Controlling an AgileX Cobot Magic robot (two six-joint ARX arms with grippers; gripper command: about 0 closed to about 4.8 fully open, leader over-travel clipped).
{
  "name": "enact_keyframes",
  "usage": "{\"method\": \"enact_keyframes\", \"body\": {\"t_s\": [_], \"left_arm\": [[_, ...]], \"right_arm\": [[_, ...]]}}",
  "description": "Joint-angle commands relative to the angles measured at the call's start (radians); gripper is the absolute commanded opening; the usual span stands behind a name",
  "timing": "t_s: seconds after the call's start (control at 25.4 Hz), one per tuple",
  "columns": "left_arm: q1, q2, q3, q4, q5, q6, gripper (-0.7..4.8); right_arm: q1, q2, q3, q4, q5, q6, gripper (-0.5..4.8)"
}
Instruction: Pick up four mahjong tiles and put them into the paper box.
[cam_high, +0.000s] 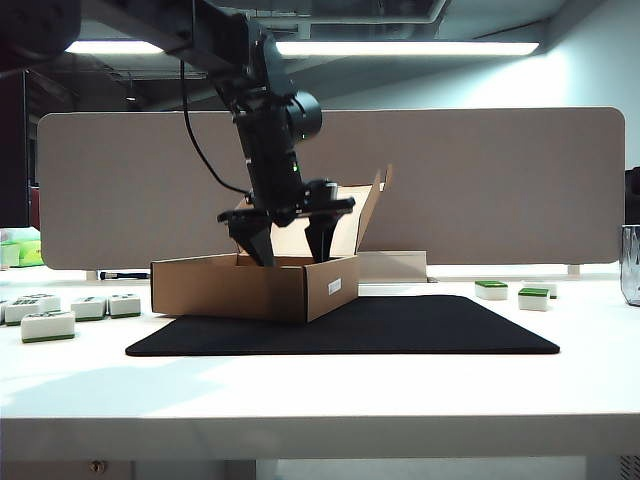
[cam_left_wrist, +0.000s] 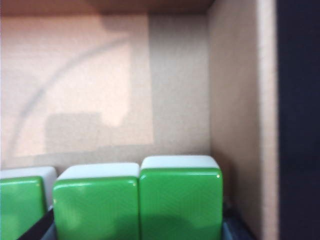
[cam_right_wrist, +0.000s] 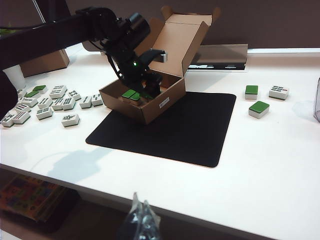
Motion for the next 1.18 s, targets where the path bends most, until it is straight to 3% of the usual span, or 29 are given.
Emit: {"method": "enact_keyframes", "body": {"t_s": [0.04, 0.51, 0.63, 0.71, 1.18], "left_arm": [[-0.002, 0.009, 0.003, -0.006, 0.010, 0.004, 2.66], [-0.002, 0.034, 0.003, -0.022, -0.016, 0.004, 2.83], [-0.002, 0.032, 0.003, -0.022, -0.014, 0.004, 3.60], [-0.002, 0.031, 0.004, -0.022, -0.013, 0.004, 3.70], [0.003, -0.034, 0.005, -0.036, -0.010, 0.005, 3.78]], "right_arm": [[0.000, -0.012, 0.003, 0.013, 0.002, -0.003, -0.01], [0.000, -0.012, 0.003, 0.013, 0.005, -0.003, -0.01], [0.000, -0.012, 0.003, 0.013, 0.005, -0.003, -0.01], [0.000, -0.012, 0.003, 0.013, 0.005, -0.003, -0.01], [0.000, -0.012, 0.003, 0.013, 0.005, -0.003, -0.01]]}}
